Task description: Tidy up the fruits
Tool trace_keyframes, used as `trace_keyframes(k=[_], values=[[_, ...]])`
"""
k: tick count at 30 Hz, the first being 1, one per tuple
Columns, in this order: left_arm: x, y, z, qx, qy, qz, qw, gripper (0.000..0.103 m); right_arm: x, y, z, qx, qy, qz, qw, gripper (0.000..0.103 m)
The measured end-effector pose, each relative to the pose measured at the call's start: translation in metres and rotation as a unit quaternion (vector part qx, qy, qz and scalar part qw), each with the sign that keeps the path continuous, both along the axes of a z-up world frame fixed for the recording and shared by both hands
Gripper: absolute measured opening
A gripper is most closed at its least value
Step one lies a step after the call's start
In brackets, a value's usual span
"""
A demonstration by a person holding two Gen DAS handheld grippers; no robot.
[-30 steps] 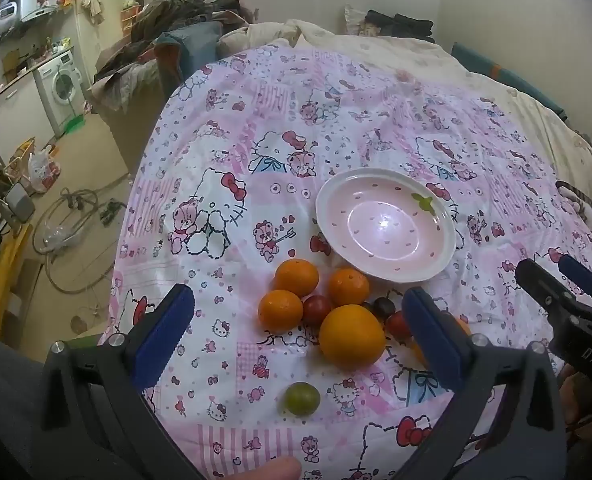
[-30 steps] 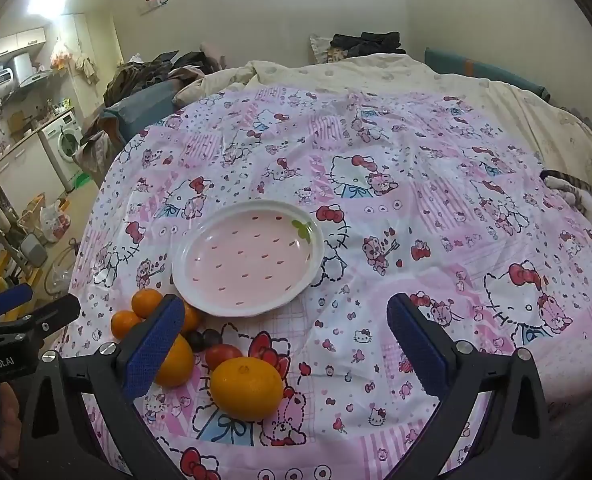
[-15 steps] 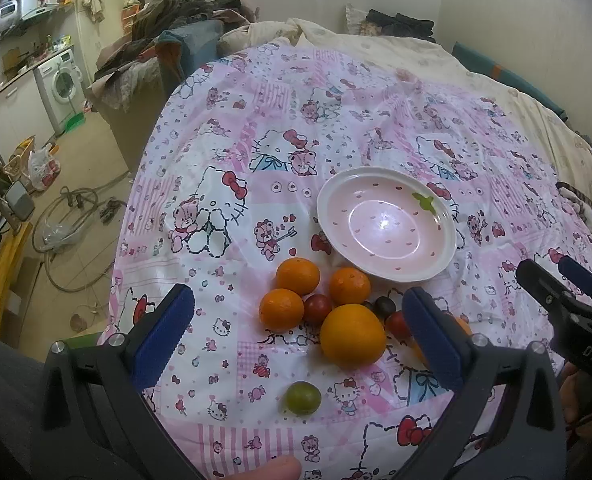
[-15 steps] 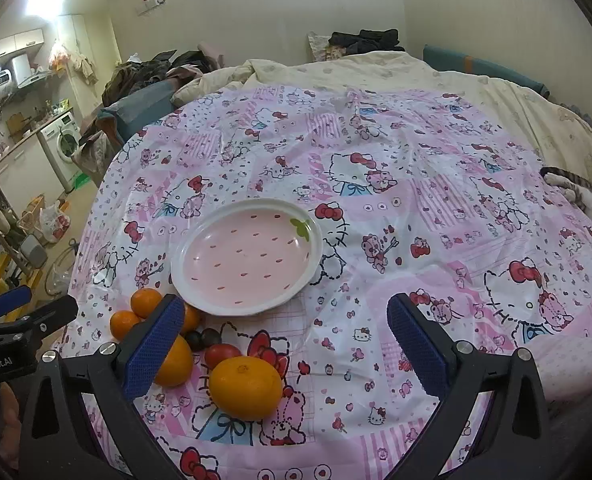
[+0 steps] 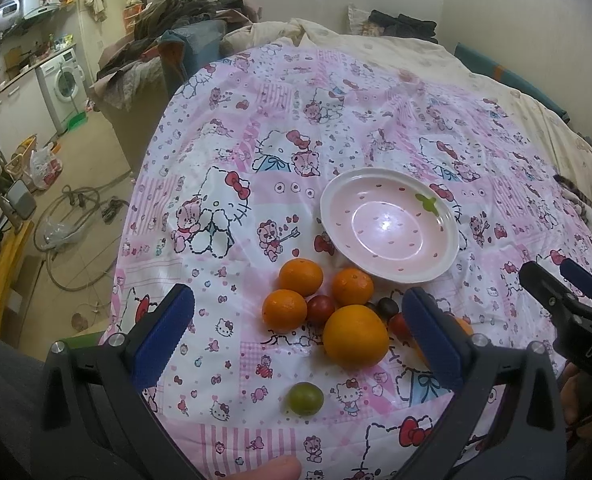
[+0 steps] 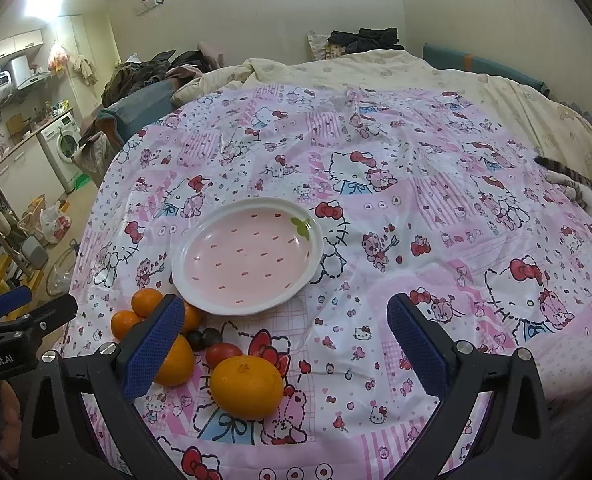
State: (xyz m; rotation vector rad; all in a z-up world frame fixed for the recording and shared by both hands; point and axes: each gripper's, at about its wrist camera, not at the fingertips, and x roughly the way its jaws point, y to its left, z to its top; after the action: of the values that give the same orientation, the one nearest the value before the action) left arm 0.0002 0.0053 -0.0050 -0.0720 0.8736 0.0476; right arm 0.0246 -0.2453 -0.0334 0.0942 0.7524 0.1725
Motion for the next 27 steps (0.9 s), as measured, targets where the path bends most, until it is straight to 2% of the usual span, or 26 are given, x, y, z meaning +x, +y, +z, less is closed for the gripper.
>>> trace_keyframes(k=[27], values=[[-0.0002,0.0054,0.0024,-0.003,0.000,0.002,1.0000,0.102,0.0000,0.0000,-0.0002,0.001,-0.001,0.001,1.000,0.103]])
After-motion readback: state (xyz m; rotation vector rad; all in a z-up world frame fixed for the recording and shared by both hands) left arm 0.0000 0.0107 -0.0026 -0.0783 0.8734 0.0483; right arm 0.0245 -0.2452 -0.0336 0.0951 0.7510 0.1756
